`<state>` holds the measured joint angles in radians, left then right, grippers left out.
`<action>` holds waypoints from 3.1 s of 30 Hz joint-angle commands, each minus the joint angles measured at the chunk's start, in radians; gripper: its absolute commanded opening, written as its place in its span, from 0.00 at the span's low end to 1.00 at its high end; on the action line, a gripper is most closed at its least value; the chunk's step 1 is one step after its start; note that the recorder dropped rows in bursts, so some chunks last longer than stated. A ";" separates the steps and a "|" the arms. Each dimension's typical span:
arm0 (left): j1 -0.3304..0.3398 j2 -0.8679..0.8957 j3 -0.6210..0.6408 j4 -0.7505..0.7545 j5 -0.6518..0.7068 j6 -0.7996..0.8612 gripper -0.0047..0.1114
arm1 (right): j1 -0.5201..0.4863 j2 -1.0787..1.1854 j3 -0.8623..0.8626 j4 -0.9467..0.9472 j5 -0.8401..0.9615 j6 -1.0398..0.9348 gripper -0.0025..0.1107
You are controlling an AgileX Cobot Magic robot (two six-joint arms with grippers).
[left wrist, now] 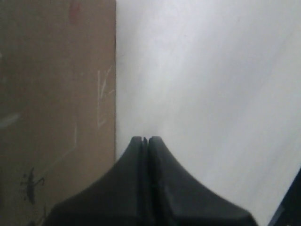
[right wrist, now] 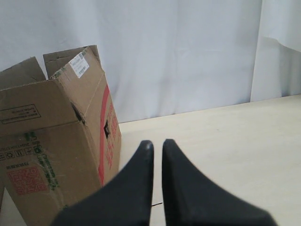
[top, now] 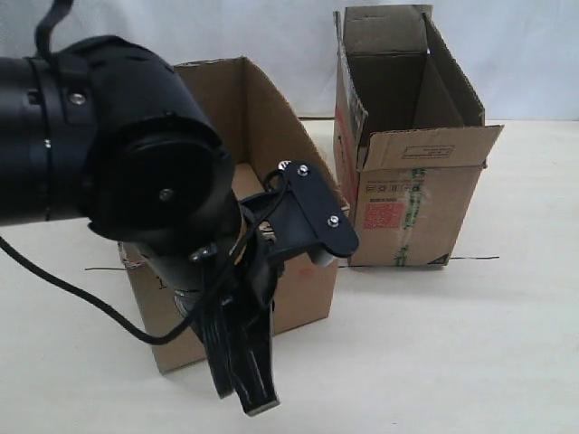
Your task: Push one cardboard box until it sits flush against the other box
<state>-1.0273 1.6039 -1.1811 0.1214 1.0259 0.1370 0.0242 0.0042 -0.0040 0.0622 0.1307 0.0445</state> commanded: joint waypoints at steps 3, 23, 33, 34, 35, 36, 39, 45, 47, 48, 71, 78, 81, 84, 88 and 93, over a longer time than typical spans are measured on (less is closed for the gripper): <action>0.004 0.034 -0.009 0.154 -0.044 -0.011 0.04 | 0.001 -0.004 0.004 0.001 0.000 -0.008 0.07; 0.260 0.055 -0.009 0.162 -0.266 0.049 0.04 | 0.001 -0.004 0.004 0.001 0.000 -0.008 0.07; 0.277 0.080 -0.009 0.242 -0.335 0.047 0.04 | 0.001 -0.004 0.004 0.001 0.000 -0.008 0.07; 0.284 0.080 -0.009 0.243 -0.346 0.047 0.04 | 0.001 -0.004 0.004 0.001 0.000 -0.008 0.07; 0.286 0.080 -0.009 0.243 -0.354 0.045 0.04 | 0.001 -0.004 0.004 0.001 0.000 -0.008 0.07; 0.295 0.080 -0.009 0.243 -0.359 0.042 0.04 | 0.001 -0.004 0.004 0.001 0.000 -0.008 0.07; 0.319 0.080 -0.009 0.243 -0.378 0.016 0.04 | 0.001 -0.004 0.004 0.001 0.000 -0.008 0.07; 0.327 0.074 -0.009 0.237 -0.374 0.018 0.04 | 0.001 -0.004 0.004 0.001 0.000 -0.008 0.07; 0.308 0.049 -0.009 0.233 -0.357 0.014 0.04 | 0.001 -0.004 0.004 0.001 0.000 -0.008 0.07; 0.298 0.027 -0.009 0.228 -0.355 0.003 0.04 | 0.001 -0.004 0.004 0.001 0.000 -0.008 0.07; 1.063 -0.133 -0.007 -0.036 -0.389 -0.397 0.04 | 0.001 -0.004 0.004 0.001 0.000 -0.008 0.07; 1.187 0.039 -0.007 -0.671 -0.384 0.041 0.04 | 0.001 -0.004 0.004 0.001 0.000 -0.008 0.07; 1.259 0.134 -0.007 -1.093 -0.339 0.380 0.04 | 0.001 -0.004 0.004 0.001 0.000 -0.008 0.07; 1.285 0.189 -0.007 -1.310 -0.288 0.544 0.04 | 0.001 -0.004 0.004 0.001 0.000 -0.008 0.07; 1.291 0.288 -0.007 -1.537 -0.168 0.721 0.04 | 0.001 -0.004 0.004 0.001 0.000 -0.008 0.07; 1.291 0.404 -0.007 -1.682 -0.049 0.761 0.04 | 0.001 -0.004 0.004 0.001 0.000 -0.008 0.07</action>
<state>0.2647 1.9601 -1.1877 -1.4787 0.9204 0.8596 0.0242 0.0042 -0.0040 0.0622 0.1307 0.0445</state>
